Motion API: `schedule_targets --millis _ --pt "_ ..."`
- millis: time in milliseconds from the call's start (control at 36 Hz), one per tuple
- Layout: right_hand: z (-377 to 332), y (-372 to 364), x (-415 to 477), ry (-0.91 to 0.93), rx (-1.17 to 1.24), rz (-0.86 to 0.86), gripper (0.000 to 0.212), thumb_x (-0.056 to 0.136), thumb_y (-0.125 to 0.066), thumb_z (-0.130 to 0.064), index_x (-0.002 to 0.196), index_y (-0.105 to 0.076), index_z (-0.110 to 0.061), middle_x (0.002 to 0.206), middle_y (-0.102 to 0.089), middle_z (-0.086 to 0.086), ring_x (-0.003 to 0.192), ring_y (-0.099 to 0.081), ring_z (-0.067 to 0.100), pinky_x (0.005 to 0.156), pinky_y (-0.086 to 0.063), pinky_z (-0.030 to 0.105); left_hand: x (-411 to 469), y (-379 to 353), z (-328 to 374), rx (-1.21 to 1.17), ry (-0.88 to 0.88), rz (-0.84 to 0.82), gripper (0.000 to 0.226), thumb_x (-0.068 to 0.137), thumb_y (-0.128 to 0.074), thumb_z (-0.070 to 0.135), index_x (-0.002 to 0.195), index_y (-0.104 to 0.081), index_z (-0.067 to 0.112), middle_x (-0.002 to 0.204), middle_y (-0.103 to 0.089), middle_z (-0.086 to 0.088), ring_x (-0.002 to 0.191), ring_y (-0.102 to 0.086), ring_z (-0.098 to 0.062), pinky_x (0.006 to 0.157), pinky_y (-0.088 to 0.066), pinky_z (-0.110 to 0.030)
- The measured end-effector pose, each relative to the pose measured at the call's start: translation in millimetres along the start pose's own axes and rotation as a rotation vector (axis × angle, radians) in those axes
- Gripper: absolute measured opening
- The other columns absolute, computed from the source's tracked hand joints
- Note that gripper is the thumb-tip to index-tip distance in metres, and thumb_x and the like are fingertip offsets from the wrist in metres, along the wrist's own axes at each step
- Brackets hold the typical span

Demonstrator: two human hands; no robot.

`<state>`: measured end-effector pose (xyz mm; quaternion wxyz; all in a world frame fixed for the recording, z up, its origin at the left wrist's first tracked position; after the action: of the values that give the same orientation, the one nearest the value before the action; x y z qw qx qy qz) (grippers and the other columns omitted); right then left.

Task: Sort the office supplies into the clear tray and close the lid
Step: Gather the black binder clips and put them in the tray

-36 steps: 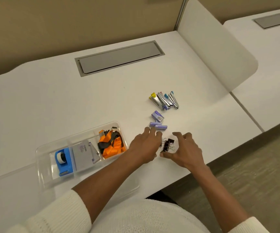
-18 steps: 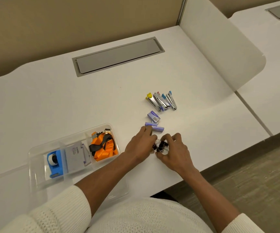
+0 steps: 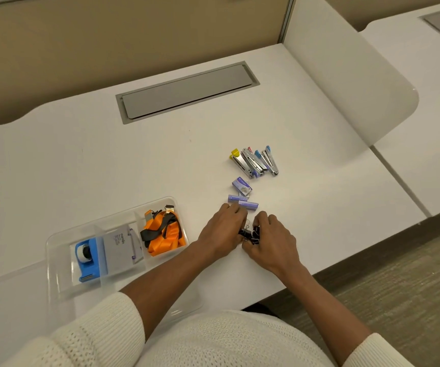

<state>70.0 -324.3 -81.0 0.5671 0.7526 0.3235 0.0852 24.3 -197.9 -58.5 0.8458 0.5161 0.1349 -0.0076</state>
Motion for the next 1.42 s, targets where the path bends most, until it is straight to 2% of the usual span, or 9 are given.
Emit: schedule_targets --millis 194,278,389,500,583,750,917,1083,1417 --pt "2 1 -2 0.016 0.066 0.043 0.045 0.076 -0.076 -0.039 0.109 -0.049 -0.024 0.099 -0.05 -0.003 0.079 -0.051 0.018 0.054 -0.046 0.029 0 -2 2 -0.019 0.006 0.016 0.021 0.092 -0.069 0.018 0.094 -0.047 0.019 0.107 -0.061 -0.007 0.095 -0.052 -0.026 0.07 -0.033 -0.03" --pt "0 0 -4 0.019 0.071 0.06 0.045 0.077 -0.077 -0.036 0.111 -0.05 -0.024 0.102 -0.057 -0.003 0.086 -0.048 0.017 0.06 -0.049 0.029 1 -7 -1 -0.036 0.029 0.022 0.024 0.093 -0.069 0.022 0.108 -0.054 0.014 0.112 -0.062 -0.007 0.098 -0.054 -0.025 0.072 -0.033 -0.028" --pt "-2 2 -5 -0.01 0.1 0.061 0.046 0.077 -0.078 -0.034 0.112 -0.05 -0.024 0.103 -0.06 -0.003 0.088 -0.049 0.018 0.06 -0.047 0.029 0 -11 -3 -0.057 0.038 0.047 0.044 0.088 -0.076 0.024 0.123 -0.05 0.018 0.12 -0.063 -0.005 0.103 -0.059 -0.025 0.078 -0.048 -0.033" --pt "-2 4 -5 -0.07 0.102 0.049 0.046 0.078 -0.078 -0.032 0.112 -0.048 -0.025 0.101 -0.059 -0.005 0.089 -0.046 0.017 0.053 -0.032 0.022 -2 -16 -4 -0.023 0.037 0.079 0.047 0.088 -0.076 0.027 0.129 -0.052 0.024 0.125 -0.061 -0.002 0.104 -0.06 -0.024 0.076 -0.053 -0.036" --pt "-1 5 -4 -0.083 0.117 0.047 0.044 0.079 -0.078 -0.029 0.112 -0.048 -0.024 0.098 -0.06 -0.004 0.086 -0.045 0.018 0.051 -0.026 0.021 -3 -16 -6 0.006 0.061 0.088 0.035 0.089 -0.075 0.029 0.119 -0.057 0.027 0.116 -0.059 -0.001 0.098 -0.06 -0.025 0.073 -0.055 -0.037" --pt "-2 8 -8 -0.077 0.122 0.048 0.046 0.083 -0.078 -0.022 0.12 -0.05 -0.022 0.11 -0.059 0.004 0.09 -0.056 0.021 0.069 -0.054 0.032 -4 -17 -4 0.053 0.069 0.072 0.026 0.089 -0.075 0.024 0.109 -0.059 0.026 0.111 -0.057 -0.004 0.088 -0.055 -0.022 0.071 -0.056 -0.038" --pt "-6 9 -12 -0.085 0.123 0.071 0.043 0.085 -0.077 -0.019 0.12 -0.052 -0.021 0.113 -0.063 0.003 0.093 -0.053 0.019 0.071 -0.045 0.024 -4 -17 -2 0.087 0.093 0.029 0.038 0.086 -0.078 0.014 0.116 -0.056 0.02 0.124 -0.055 -0.01 0.096 -0.056 -0.024 0.077 -0.056 -0.035" --pt "-6 11 -16 -0.107 0.117 0.102 0.034 0.089 -0.077 -0.021 0.116 -0.057 -0.022 0.114 -0.062 0.004 0.099 -0.054 0.02 0.077 -0.054 0.029 -12 -14 -5 0.182 0.151 0.029 0.045 0.085 -0.077 0.014 0.124 -0.053 0.019 0.131 -0.053 -0.011 0.111 -0.052 -0.027 0.081 -0.054 -0.039" --pt "-3 5 -16 -0.123 0.124 0.096 0.02 0.093 -0.072 -0.014 0.113 -0.072 -0.019 0.109 -0.059 0.005 0.102 -0.054 0.022 0.074 -0.053 0.033 -21 -22 2 0.179 0.303 -0.004 0.064 0.083 -0.076 0.005 0.139 -0.047 0.014 0.146 -0.041 -0.017 0.133 -0.04 -0.035 0.095 -0.053 -0.041"
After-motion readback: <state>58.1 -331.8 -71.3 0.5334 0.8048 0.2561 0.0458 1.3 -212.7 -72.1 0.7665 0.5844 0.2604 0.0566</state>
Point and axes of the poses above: each hand's wrist, its own x-axis towards the middle knuckle, its own y-axis out of the back of the hand, z = x × y, the point moved 5 cm from there along x, towards the middle knuckle
